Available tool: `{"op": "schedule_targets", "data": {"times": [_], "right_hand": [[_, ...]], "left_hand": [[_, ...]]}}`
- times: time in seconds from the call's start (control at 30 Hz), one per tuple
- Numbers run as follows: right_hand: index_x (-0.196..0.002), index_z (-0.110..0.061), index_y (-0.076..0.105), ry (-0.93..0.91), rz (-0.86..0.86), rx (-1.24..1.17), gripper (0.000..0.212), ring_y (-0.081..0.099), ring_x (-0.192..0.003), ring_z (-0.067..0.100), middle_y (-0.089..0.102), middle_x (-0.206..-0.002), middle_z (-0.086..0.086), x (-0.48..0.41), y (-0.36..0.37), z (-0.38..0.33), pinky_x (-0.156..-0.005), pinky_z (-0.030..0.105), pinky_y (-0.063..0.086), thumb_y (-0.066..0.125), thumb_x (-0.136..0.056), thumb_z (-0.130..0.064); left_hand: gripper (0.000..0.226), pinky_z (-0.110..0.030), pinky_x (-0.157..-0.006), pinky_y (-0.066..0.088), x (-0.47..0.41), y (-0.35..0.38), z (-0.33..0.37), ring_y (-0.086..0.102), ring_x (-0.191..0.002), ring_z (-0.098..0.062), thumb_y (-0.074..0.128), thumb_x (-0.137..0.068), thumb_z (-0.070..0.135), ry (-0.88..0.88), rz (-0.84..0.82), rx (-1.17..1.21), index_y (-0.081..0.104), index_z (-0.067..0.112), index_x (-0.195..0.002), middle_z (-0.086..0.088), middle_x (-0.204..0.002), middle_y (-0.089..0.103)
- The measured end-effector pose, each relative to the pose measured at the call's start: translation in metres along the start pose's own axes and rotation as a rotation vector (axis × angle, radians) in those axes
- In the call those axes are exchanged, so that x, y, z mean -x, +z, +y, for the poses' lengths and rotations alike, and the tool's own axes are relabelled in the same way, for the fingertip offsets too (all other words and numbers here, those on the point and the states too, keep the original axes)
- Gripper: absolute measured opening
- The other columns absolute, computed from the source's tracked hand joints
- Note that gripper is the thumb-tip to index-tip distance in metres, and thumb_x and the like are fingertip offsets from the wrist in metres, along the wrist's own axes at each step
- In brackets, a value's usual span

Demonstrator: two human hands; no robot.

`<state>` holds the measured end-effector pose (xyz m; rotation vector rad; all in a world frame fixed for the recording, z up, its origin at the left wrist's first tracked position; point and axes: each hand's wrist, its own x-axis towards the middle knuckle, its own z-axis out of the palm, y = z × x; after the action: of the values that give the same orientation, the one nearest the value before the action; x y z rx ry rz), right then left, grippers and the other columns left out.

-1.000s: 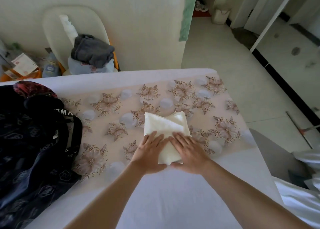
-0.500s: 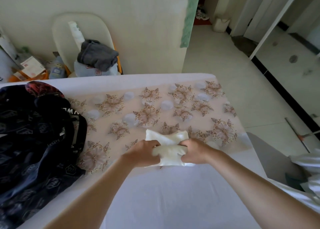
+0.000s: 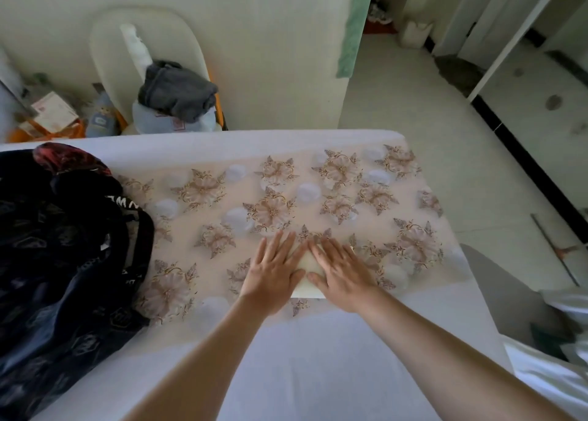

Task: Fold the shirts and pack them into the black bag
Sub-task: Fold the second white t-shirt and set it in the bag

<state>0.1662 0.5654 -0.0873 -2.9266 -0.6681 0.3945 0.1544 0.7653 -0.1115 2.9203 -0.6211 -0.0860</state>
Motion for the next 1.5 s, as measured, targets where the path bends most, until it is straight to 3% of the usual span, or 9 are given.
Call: {"op": "schedule_targets", "data": {"times": [0.3, 0.43, 0.6, 0.7, 0.87, 1.03, 1.27, 1.43, 1.5], "right_hand": [[-0.155, -0.027, 0.014, 0.044, 0.048, -0.039, 0.07, 0.033, -0.143, 0.034, 0.04, -0.153, 0.009, -0.013, 0.022, 0.01, -0.117, 0.052, 0.026, 0.01, -0.098, -0.067], [-0.158, -0.029, 0.008, 0.041, 0.037, -0.055, 0.07, 0.024, -0.146, 0.029, 0.029, -0.157, 0.003, -0.008, 0.021, 0.01, -0.121, 0.05, 0.016, 0.012, -0.097, -0.065], [-0.156, -0.019, 0.02, 0.061, 0.051, 0.03, 0.068, 0.037, -0.14, 0.037, 0.038, -0.149, 0.013, 0.002, 0.022, 0.001, -0.115, 0.054, 0.03, 0.022, -0.099, -0.058], [-0.147, -0.015, 0.033, -0.021, 0.061, 0.059, 0.064, 0.033, -0.143, 0.036, 0.037, -0.153, 0.015, 0.011, 0.021, -0.002, -0.114, 0.055, 0.033, 0.033, -0.097, -0.055], [-0.118, -0.014, 0.046, -0.186, 0.148, -0.094, 0.051, 0.02, -0.149, 0.028, 0.015, -0.164, 0.012, 0.01, -0.017, -0.016, -0.119, 0.042, 0.024, 0.065, -0.078, -0.039], [-0.153, -0.042, 0.002, -0.145, -0.236, -0.012, 0.115, 0.027, -0.146, 0.02, 0.032, -0.159, -0.001, 0.003, -0.055, -0.043, -0.123, 0.042, 0.011, 0.076, -0.066, -0.051], [-0.123, -0.019, 0.059, -0.322, -0.099, 0.176, 0.05, 0.044, -0.133, 0.027, 0.061, -0.122, 0.004, 0.023, -0.047, -0.095, -0.123, 0.049, 0.0, 0.067, -0.079, -0.042], [-0.112, -0.007, 0.064, -0.367, -0.031, 0.336, 0.043, 0.043, -0.126, 0.034, 0.058, -0.112, 0.012, 0.05, -0.02, -0.122, -0.122, 0.05, -0.005, 0.062, -0.078, -0.033], [-0.102, -0.008, 0.062, -0.403, 0.019, 0.346, 0.042, 0.044, -0.122, 0.037, 0.053, -0.109, 0.012, 0.056, -0.008, -0.124, -0.121, 0.051, -0.001, 0.063, -0.074, -0.04]], "left_hand": [[0.062, -0.051, -0.12, 0.0, -0.016, 0.001, -0.001, -0.023, -0.148, -0.024, 0.025, -0.104, 0.046, -0.376, -0.152, 0.441, -0.005, 0.033, -0.157, 0.004, -0.162, -0.023], [0.068, -0.045, -0.097, 0.046, -0.021, -0.02, 0.009, 0.039, -0.132, -0.034, 0.053, -0.097, 0.038, -0.715, -0.056, 0.723, 0.017, 0.028, -0.153, -0.008, -0.157, 0.025], [0.077, -0.029, -0.066, 0.054, -0.034, -0.037, -0.02, 0.063, -0.092, -0.022, 0.085, -0.068, 0.041, -0.878, -0.243, 0.878, 0.046, 0.024, -0.133, -0.002, -0.111, 0.062], [0.072, -0.039, -0.085, 0.059, -0.029, -0.042, -0.031, 0.07, -0.09, -0.02, 0.092, -0.055, 0.034, -0.792, -0.45, 0.976, 0.066, 0.012, -0.118, -0.002, -0.1, 0.072], [0.045, -0.02, -0.067, 0.054, 0.008, -0.053, -0.017, 0.063, -0.082, -0.008, 0.088, -0.068, 0.03, -0.589, -0.297, 0.892, 0.066, 0.032, -0.107, 0.008, -0.095, 0.065], [0.04, -0.01, -0.067, 0.038, 0.054, -0.071, -0.009, 0.057, -0.085, -0.008, 0.087, -0.067, 0.019, -0.277, -0.005, 0.798, 0.072, 0.033, -0.101, 0.017, -0.097, 0.056], [0.042, -0.017, -0.094, 0.034, 0.118, -0.068, -0.014, 0.041, -0.114, -0.014, 0.077, -0.069, 0.015, -0.047, 0.201, 0.516, 0.059, 0.013, -0.107, 0.001, -0.126, 0.039], [0.081, -0.038, -0.095, 0.048, 0.145, -0.068, -0.008, 0.052, -0.111, -0.024, 0.068, -0.071, 0.022, -0.201, -0.231, 0.483, 0.027, 0.026, -0.14, -0.005, -0.122, 0.05], [0.068, -0.034, -0.096, 0.045, 0.149, -0.063, -0.005, 0.05, -0.113, -0.023, 0.066, -0.076, 0.021, -0.174, -0.247, 0.335, 0.041, 0.023, -0.139, -0.005, -0.117, 0.054]]}}
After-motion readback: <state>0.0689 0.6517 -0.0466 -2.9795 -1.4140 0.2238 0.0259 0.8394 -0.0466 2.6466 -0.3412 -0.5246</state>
